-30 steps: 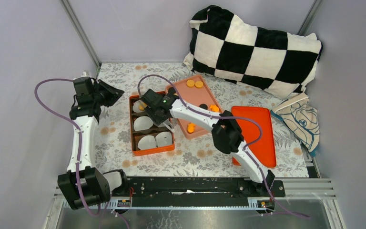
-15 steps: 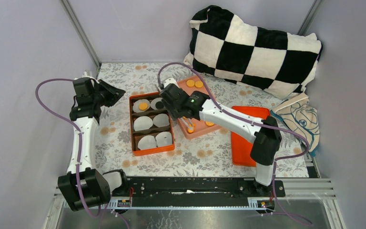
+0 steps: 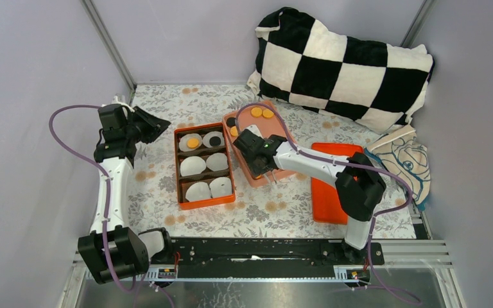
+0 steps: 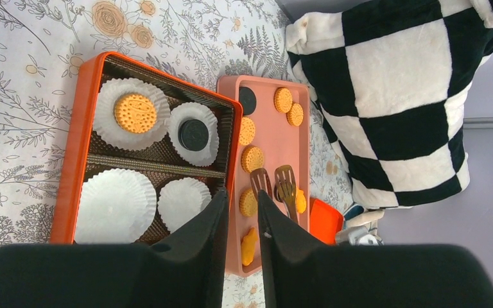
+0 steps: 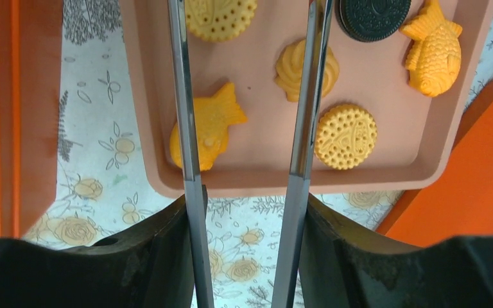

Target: Pack the cookies

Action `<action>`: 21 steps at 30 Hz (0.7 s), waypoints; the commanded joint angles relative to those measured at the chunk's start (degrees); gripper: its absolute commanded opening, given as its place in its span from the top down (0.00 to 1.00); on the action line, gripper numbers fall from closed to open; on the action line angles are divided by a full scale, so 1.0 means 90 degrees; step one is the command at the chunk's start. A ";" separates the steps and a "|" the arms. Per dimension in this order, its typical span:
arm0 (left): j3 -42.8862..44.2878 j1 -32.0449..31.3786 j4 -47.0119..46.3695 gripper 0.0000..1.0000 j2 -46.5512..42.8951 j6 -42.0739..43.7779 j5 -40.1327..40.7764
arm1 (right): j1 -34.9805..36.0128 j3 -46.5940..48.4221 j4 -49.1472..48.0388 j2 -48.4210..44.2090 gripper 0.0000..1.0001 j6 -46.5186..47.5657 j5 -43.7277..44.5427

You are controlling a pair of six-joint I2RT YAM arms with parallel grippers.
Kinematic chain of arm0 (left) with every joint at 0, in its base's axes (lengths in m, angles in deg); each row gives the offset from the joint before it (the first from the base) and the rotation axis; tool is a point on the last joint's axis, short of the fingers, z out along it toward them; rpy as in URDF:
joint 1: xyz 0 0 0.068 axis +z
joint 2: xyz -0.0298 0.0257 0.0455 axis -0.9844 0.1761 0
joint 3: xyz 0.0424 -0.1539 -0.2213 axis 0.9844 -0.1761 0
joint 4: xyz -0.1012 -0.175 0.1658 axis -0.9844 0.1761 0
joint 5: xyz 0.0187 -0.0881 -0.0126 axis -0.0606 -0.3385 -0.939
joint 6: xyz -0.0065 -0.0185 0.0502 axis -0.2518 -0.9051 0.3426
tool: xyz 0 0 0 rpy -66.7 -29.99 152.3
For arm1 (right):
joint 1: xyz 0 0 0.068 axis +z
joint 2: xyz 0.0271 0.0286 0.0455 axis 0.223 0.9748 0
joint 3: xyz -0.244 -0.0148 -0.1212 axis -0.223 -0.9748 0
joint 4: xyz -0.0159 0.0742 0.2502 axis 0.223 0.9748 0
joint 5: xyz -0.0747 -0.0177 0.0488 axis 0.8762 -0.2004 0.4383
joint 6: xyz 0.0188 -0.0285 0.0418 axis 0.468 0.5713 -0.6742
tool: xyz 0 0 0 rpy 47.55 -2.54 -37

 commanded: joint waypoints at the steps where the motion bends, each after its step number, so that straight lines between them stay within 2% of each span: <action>1: -0.0034 0.0020 -0.0262 0.73 -0.0058 -0.0005 -0.0123 | -0.0276 -0.0042 -0.0560 0.0146 0.43 -0.0177 -0.0268; 7: -0.0025 0.0020 -0.0228 0.73 0.0017 -0.0005 -0.0110 | -0.0565 0.0043 -0.0734 0.0458 0.43 -0.0211 -0.0960; 14: -0.0064 0.0022 -0.0255 0.73 0.0064 -0.0012 -0.0128 | -0.0576 0.0335 -0.0489 0.0700 0.43 -0.0178 -0.1102; 21: -0.0116 0.0017 -0.0270 0.73 0.0035 -0.0021 -0.0158 | -0.0572 0.0490 -0.0206 0.0494 0.42 -0.0114 -0.1256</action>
